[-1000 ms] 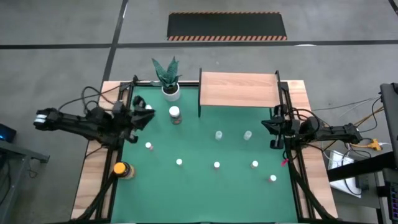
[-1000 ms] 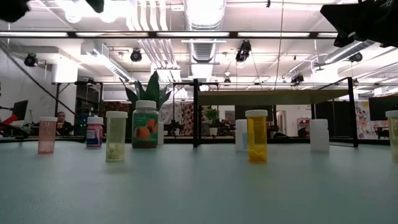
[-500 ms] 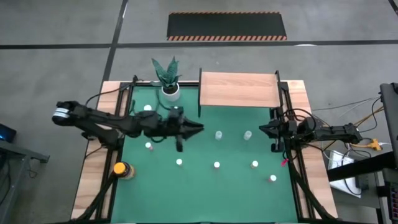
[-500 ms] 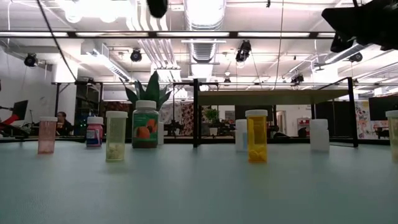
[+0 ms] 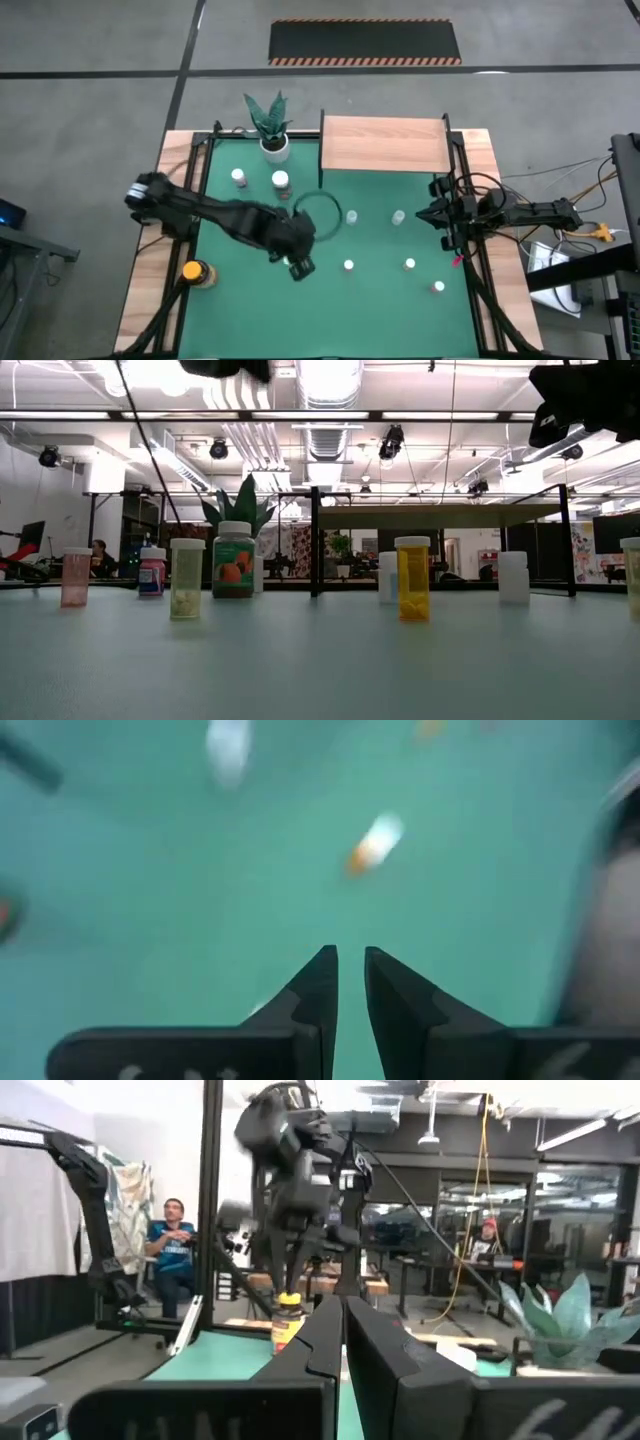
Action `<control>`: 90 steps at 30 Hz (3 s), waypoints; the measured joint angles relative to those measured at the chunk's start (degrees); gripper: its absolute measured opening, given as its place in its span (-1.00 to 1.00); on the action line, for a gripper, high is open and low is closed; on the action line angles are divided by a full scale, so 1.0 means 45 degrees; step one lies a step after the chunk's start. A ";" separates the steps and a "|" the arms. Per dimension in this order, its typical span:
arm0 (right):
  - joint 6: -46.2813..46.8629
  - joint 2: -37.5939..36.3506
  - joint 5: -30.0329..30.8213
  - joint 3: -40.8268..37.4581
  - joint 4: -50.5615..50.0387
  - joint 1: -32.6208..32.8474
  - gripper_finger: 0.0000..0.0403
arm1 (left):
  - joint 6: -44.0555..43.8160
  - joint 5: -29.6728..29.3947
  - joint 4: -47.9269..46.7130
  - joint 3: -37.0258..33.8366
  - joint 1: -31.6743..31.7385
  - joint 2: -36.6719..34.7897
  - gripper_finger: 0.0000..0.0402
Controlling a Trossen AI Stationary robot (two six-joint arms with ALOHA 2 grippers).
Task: Pick and place medicine bottles onto shelf by color
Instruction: Put the left yellow pill bottle on the shelf
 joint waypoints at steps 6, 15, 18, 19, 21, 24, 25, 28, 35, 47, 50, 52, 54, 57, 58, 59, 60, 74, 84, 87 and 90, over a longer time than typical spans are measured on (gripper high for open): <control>-0.0005 0.0000 0.0014 0.0003 -0.0556 0.0000 -0.95 | 0.0496 0.0449 -0.1959 0.0072 -0.0494 0.1820 -0.64; -0.0005 0.0000 0.0028 0.0005 -0.0637 0.0000 -0.95 | 0.2100 0.0375 -0.2293 0.0002 -0.0251 0.3139 0.00; -0.0006 0.0000 0.0031 0.0005 -0.0674 0.0000 -0.95 | 0.2576 0.0607 -0.2373 -0.0181 -0.0246 0.3274 0.14; -0.0005 0.0000 0.0028 0.0005 -0.0674 0.0000 -0.95 | 0.2664 0.0635 -0.2382 -0.0262 -0.0251 0.3270 0.16; -0.0010 0.0000 0.0032 0.0005 -0.0675 0.0000 -0.95 | 0.2684 0.0646 -0.2296 -0.0525 -0.0246 0.3222 0.18; -0.0049 0.0000 0.0033 0.0005 -0.0674 0.0000 -0.95 | 0.2692 0.0631 -0.1957 -0.0856 -0.0246 0.3216 0.18; -0.0119 0.0000 0.0029 0.0005 -0.0674 0.0000 -0.95 | 0.2697 0.0630 -0.1933 -0.0917 -0.0246 0.3216 0.18; -0.0158 0.0000 0.0033 0.0005 -0.0674 0.0000 -0.95 | 0.2693 0.0598 -0.1658 -0.1178 -0.0246 0.3206 0.18; -0.0300 0.0000 0.0038 0.0005 -0.0669 0.0000 -0.95 | 0.2698 0.0529 -0.0801 -0.1842 -0.0246 0.3201 0.15; -0.0325 0.0000 0.0041 0.0005 -0.0669 0.0000 -0.95 | 0.2727 0.0616 -0.0411 -0.1997 -0.0246 0.3201 -0.46; -0.0325 0.0000 0.0042 0.0005 -0.0674 0.0000 -0.95 | 0.2719 0.0756 -0.0454 -0.1940 -0.0245 0.3201 -0.56; -0.0325 0.0000 0.0043 0.0005 -0.0669 0.0000 -0.95 | 0.2690 0.0969 -0.0453 -0.1788 -0.0238 0.3201 -0.56; -0.0325 0.0000 0.0043 0.0005 -0.0674 0.0000 -0.95 | 0.2399 0.1085 -0.0464 -0.1485 -0.0207 0.3201 -0.56; -0.0220 0.0000 0.0043 0.0005 -0.0674 0.0000 -0.95 | 0.1842 0.1750 -0.0442 -0.0528 -0.0026 0.3201 -0.50; -0.0186 0.0000 0.0043 0.0005 -0.0675 0.0000 -0.95 | 0.1697 0.2104 -0.0389 -0.0054 0.0092 0.3201 -0.49; -0.0180 0.0000 0.0043 0.0005 -0.0674 0.0000 -0.95 | 0.1627 0.2443 -0.0319 0.0429 0.0230 0.3201 -0.49; -0.0180 0.0000 0.0043 0.0005 -0.0679 0.0000 -0.95 | 0.1403 0.2702 -0.0243 0.0990 0.0391 0.3201 -0.49; -0.0136 0.0000 0.0048 0.0005 -0.0680 0.0000 -0.95 | 0.4376 0.2668 0.0494 0.6841 0.3893 0.3187 -0.52; -0.0136 0.0000 0.0090 0.0010 -0.0674 0.0000 -0.95 | 0.8547 0.2604 0.1764 0.7635 0.7901 0.3201 -0.52; -0.0165 0.0000 0.0150 0.0009 -0.0672 0.0000 -0.95 | 0.9368 0.2595 0.2041 0.7601 0.8898 0.3243 -0.52; -0.0209 0.0000 0.0155 0.0005 -0.0669 0.0000 -0.95 | 0.9768 0.2597 0.2038 0.7591 0.9636 0.3514 -0.52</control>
